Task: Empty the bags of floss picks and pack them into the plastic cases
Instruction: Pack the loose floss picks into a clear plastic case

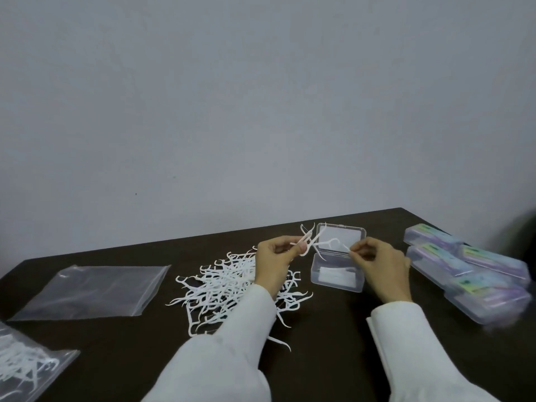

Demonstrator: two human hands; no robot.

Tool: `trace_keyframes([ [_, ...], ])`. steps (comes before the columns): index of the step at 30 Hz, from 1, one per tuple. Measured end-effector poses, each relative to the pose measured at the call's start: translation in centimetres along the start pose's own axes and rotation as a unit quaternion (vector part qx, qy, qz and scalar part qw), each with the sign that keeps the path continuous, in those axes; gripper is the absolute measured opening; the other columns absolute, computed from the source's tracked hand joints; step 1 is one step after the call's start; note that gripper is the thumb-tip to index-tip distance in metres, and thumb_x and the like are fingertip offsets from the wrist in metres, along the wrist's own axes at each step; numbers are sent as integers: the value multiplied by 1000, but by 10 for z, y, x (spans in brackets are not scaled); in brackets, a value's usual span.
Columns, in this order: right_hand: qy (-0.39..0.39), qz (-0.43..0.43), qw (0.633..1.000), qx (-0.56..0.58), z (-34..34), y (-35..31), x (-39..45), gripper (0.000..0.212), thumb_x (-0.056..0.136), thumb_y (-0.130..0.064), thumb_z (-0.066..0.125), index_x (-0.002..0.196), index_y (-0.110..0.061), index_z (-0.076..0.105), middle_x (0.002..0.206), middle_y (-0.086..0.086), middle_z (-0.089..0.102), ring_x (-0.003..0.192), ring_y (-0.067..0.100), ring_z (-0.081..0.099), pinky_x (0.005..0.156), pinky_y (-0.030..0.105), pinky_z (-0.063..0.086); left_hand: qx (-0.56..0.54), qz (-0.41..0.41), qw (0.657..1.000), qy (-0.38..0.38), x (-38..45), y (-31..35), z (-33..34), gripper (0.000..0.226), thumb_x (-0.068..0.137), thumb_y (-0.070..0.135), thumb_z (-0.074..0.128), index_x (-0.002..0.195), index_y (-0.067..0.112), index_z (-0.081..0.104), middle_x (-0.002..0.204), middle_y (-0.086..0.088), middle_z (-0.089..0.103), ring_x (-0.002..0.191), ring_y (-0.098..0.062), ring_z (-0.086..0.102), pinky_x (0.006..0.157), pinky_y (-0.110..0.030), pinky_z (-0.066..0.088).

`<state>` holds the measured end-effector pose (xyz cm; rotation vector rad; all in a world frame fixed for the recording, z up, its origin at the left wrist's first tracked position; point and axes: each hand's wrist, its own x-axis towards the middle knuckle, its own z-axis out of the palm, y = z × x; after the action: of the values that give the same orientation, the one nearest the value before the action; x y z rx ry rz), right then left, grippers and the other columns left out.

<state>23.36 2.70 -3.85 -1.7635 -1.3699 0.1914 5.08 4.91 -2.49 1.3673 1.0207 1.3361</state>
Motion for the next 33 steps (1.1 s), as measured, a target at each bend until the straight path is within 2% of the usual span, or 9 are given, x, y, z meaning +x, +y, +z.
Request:
trace_keyframes([
  [6, -62, -65, 992, -91, 1, -7, -2, 11, 88, -31, 61, 98, -31, 64, 105, -6, 61, 107, 13, 51, 104, 36, 20, 0, -13, 1000, -16, 9, -7, 6, 12, 82, 11, 70, 93, 15, 73, 77, 4, 70, 68, 4, 61, 58, -5, 44],
  [8, -28, -67, 997, -31, 5, -7, 0, 10, 88, -24, 61, 96, -29, 60, 103, -4, 60, 103, 14, 54, 104, 36, 23, -4, -13, 1000, -24, 11, -9, 7, 13, 82, 11, 69, 94, 13, 73, 75, 4, 70, 63, 6, 60, 57, -5, 44],
  [10, -15, -46, 994, 99, 6, -9, 0, 17, 87, -16, 62, 99, -24, 53, 102, 0, 60, 98, 17, 58, 97, 34, 40, -4, -10, 999, -30, 13, -10, 7, 12, 82, 10, 69, 93, 14, 73, 72, 6, 70, 62, 7, 60, 57, -5, 43],
  [12, -40, -14, 972, 233, 5, -12, 0, 28, 86, -7, 61, 107, -20, 49, 107, 3, 60, 96, 16, 60, 79, 21, 49, 1, -10, 999, -37, 15, -12, 9, 10, 82, 11, 69, 90, 16, 73, 71, 8, 70, 62, 7, 61, 57, -5, 44],
  [15, -79, -9, 952, 294, 4, -13, 0, 31, 85, -7, 63, 110, -22, 52, 110, 2, 60, 92, 12, 63, 67, 16, 53, 14, -3, 999, -45, 17, -13, 10, 10, 82, 11, 69, 87, 19, 72, 75, 6, 71, 64, 7, 62, 57, -5, 44],
  [21, -112, -16, 972, 206, 8, -14, 0, 35, 74, -19, 77, 103, -20, 57, 103, -3, 60, 90, 9, 59, 68, 9, 48, 51, 12, 997, -51, 18, -20, 18, 12, 81, 12, 71, 92, 13, 75, 86, -1, 73, 81, -8, 67, 71, -17, 50],
  [25, -97, -22, 978, 182, 7, -14, -1, 28, 72, -15, 78, 94, -19, 60, 89, -9, 59, 79, 2, 56, 63, 7, 44, 46, 5, 998, -40, 16, -18, 24, 14, 81, 14, 71, 94, 13, 74, 85, 3, 73, 78, -1, 65, 69, -13, 47],
  [30, -108, -11, 964, 243, 4, -9, 2, 13, 78, -11, 71, 89, -19, 67, 92, 1, 68, 76, 14, 68, 66, 17, 54, 30, 3, 999, -14, 17, -14, 28, 13, 79, 13, 73, 91, 14, 75, 89, -3, 74, 90, -18, 67, 84, -29, 52],
  [33, -97, -9, 963, 250, 0, -5, 4, 13, 81, -12, 67, 93, -17, 70, 93, 3, 70, 70, 10, 69, 63, 15, 54, 34, 9, 999, -5, 19, -14, 24, 13, 78, 12, 74, 91, 13, 76, 89, -4, 74, 91, -23, 67, 86, -33, 52],
])
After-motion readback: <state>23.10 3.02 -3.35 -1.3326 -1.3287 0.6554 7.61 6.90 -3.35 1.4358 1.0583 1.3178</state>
